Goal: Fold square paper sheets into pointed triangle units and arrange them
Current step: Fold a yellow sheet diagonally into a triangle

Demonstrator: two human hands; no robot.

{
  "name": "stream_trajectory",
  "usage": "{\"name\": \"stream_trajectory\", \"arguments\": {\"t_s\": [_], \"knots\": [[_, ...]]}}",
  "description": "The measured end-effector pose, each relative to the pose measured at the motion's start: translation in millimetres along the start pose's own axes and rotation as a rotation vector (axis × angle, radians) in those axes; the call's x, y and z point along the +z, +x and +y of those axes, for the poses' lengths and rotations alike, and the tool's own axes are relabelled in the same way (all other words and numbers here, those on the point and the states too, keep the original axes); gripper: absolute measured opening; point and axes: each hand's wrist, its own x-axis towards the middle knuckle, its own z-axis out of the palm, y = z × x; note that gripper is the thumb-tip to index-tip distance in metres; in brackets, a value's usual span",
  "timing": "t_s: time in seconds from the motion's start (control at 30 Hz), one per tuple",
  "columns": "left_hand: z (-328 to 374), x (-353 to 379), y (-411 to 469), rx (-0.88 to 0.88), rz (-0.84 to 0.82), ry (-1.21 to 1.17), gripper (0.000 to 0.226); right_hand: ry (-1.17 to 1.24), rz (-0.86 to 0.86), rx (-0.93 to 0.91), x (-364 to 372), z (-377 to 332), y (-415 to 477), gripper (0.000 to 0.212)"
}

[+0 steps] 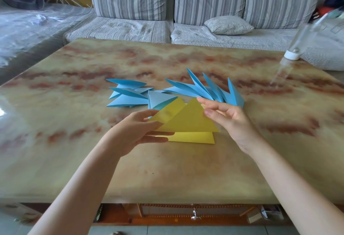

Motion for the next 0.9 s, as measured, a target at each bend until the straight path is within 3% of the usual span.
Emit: {"name": "stream_trajectory", "arguments": {"t_s": [0.1, 0.23, 0.4, 0.67, 0.9], "knots": [[-1, 0, 0, -0.048, -0.060, 0.038, 0.037, -0.036, -0.031, -0.045, 3, 0, -1, 0.028], [1, -1, -1, -0.074, -0.097, 0.068, 0.018, -0.010, -0.048, -0.060, 10, -4, -3, 0.017], [0, -8, 1, -0.061, -0.030, -0.016, 0.034, -0.033, -0.004, -0.067, 10, -3, -4, 0.014], [1, -3, -2, 0.021, -0.099, -0.026, 0.047, -0.024, 0.053, -0.013, 5, 6, 0, 0.008], [3, 0, -5, 0.021, -0.230, -0.027, 0.030, 0.016, 0.133, 0.064, 7, 8, 4, 0.001]]}}
